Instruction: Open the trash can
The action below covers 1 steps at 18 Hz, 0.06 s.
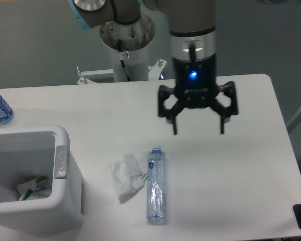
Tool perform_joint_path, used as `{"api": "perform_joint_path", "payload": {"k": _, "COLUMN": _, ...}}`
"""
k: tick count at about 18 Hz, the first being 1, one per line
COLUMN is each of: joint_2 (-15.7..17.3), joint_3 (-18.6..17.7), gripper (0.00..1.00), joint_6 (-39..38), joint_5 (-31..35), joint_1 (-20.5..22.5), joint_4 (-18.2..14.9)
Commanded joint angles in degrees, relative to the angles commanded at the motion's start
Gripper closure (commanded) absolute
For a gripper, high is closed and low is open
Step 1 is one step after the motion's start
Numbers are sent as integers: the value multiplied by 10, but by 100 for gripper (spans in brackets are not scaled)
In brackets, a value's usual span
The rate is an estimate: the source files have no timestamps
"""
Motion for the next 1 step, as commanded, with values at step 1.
{"api": "perform_joint_path", "payload": {"k": 1, "joint_2": 1, "joint_3": 0, "gripper": 0, "joint_6": 50, "joint_5": 5, "joint_1": 11, "joint_4": -16}}
